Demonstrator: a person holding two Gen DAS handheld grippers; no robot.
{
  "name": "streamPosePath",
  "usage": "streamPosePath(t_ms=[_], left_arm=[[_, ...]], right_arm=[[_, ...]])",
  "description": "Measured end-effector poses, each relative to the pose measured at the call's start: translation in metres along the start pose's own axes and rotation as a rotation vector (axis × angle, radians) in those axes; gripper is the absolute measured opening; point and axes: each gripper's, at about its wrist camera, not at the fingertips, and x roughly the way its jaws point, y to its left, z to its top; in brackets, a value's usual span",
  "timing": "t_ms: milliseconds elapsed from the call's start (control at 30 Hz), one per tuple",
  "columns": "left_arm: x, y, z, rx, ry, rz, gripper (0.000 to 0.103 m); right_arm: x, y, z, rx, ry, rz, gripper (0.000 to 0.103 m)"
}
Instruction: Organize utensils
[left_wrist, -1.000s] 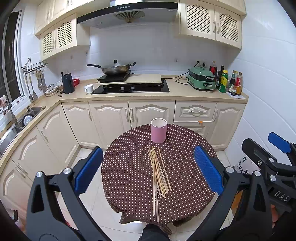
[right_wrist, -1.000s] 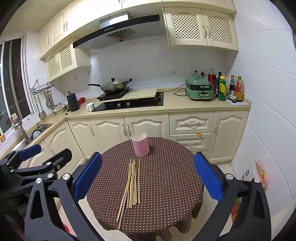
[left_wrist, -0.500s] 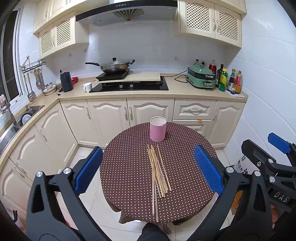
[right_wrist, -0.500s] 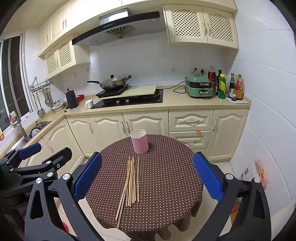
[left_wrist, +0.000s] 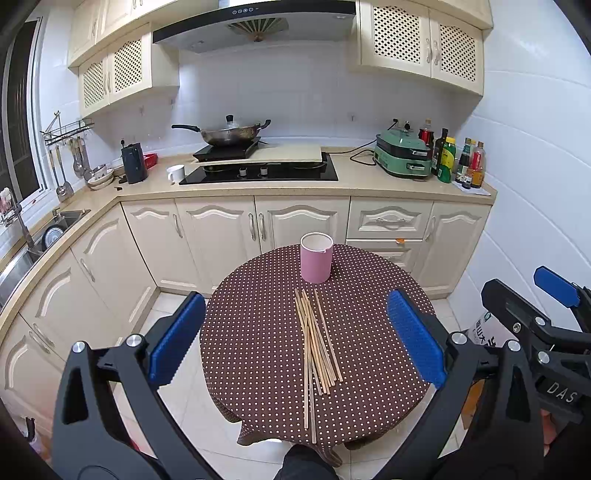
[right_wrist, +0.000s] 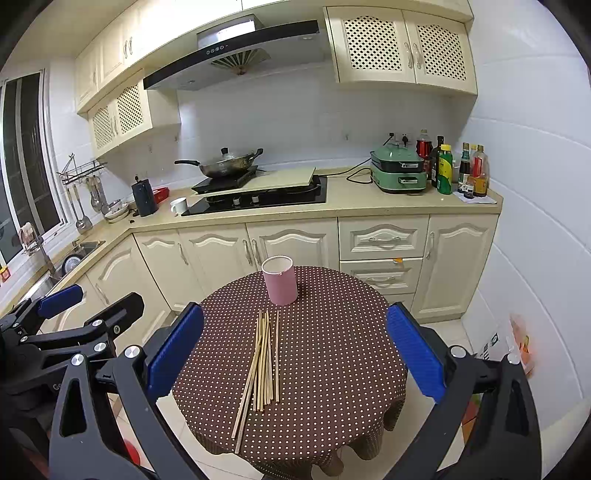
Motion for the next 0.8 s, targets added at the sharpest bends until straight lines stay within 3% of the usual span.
streamPosePath(t_ms=[800], left_arm=[[0.0013,-0.0008,-0.0018,-0.013,-0.008,0.000,0.097]], right_arm=[[-0.0008,-0.0031,0.0044,-0.003,0.013,0.007,0.095]])
